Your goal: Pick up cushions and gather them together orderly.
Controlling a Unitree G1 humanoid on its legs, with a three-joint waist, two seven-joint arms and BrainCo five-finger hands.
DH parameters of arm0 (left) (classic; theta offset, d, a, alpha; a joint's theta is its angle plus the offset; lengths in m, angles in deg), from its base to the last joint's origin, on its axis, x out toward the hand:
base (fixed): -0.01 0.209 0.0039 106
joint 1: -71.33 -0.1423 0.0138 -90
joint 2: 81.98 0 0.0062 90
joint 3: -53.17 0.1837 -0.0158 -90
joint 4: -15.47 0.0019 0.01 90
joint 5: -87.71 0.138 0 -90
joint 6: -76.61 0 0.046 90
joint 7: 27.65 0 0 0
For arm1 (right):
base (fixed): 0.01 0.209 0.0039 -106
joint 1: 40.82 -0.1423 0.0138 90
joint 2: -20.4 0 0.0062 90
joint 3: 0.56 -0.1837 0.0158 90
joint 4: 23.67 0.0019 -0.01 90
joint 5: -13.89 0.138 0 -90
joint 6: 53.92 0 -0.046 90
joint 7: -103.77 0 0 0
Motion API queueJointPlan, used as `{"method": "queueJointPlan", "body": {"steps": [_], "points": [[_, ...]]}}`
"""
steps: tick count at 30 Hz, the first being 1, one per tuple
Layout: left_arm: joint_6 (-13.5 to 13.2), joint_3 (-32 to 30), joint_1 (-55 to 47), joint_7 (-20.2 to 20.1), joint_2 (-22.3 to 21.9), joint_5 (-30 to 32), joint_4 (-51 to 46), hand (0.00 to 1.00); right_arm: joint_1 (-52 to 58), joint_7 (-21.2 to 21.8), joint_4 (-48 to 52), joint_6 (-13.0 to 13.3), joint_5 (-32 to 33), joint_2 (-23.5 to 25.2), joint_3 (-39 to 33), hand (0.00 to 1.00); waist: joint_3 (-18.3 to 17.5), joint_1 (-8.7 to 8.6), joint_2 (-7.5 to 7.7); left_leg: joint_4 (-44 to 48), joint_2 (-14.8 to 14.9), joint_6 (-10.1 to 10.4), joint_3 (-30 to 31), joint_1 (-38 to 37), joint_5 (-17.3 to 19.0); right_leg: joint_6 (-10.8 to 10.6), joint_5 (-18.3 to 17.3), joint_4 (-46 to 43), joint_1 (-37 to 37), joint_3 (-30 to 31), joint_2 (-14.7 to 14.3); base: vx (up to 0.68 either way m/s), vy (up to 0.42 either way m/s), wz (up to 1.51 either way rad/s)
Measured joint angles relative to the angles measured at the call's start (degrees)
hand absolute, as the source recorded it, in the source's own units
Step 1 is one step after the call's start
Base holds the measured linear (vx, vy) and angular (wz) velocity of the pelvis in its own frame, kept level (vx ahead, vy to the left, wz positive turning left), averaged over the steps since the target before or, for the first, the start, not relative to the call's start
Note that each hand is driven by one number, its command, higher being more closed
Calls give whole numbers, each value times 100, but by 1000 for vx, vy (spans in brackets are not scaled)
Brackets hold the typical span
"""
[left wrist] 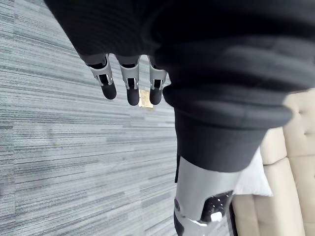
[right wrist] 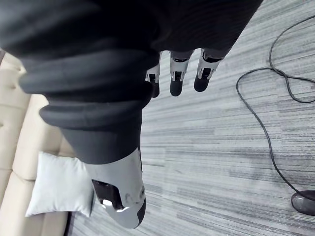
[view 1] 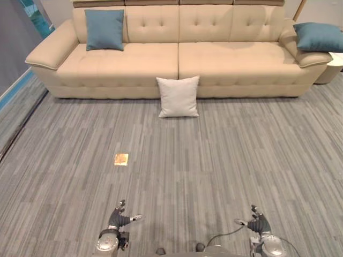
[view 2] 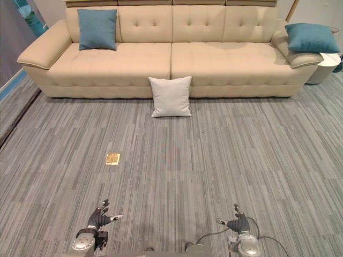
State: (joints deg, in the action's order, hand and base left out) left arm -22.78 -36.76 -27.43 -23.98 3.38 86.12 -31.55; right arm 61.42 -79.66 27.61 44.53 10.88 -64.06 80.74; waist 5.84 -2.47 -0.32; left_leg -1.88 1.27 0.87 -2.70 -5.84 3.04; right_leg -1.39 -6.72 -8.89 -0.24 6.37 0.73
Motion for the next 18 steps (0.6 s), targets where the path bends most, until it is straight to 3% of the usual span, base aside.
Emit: {"method": "queueJointPlan", "body": {"steps": [18], "points": [[6,-40,-345,6,-98,-67,-42,0,-90,-16,1,-15,265,30,-106,0,-7,18,-7,119,-32,-9,7,180,71,-19,-12,62,-122,-5,30,25,-6,0]]}}
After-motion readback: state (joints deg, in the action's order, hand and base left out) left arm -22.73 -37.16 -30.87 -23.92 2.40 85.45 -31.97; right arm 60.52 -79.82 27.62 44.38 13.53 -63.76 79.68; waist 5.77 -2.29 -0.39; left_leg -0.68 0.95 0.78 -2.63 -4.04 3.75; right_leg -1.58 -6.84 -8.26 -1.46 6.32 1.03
